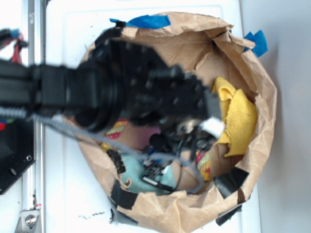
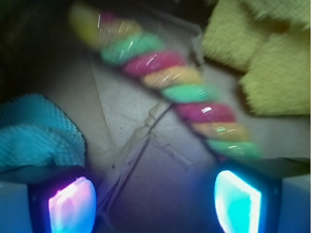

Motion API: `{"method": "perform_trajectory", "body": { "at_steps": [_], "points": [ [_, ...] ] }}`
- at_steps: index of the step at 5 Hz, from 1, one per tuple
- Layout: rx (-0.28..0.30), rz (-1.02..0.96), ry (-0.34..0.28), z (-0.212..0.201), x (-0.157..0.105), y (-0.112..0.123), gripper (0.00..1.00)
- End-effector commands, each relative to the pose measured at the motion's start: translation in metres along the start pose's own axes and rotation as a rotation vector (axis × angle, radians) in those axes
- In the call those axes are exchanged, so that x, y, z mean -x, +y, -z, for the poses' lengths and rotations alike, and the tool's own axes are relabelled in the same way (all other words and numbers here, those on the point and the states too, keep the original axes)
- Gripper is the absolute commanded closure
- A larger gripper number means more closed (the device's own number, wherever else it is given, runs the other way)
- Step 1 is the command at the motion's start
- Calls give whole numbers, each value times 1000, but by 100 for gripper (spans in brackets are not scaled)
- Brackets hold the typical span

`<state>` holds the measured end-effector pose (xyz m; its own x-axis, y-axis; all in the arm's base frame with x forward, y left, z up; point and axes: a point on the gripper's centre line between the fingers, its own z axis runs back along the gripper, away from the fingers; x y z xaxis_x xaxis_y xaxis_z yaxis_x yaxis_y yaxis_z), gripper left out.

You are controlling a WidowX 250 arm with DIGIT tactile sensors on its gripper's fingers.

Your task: Grab the multicolored rope.

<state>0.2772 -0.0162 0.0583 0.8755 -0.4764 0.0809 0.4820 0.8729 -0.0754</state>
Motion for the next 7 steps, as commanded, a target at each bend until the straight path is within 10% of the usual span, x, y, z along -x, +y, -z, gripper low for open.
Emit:
{"method": "perform_trajectory", "body": {
  "at_steps": [1,7],
  "points": [
    [-32,27,-95,-40,-18,-6,0],
    [-69,62,-79,-13,-37,17,0]
  ]
}}
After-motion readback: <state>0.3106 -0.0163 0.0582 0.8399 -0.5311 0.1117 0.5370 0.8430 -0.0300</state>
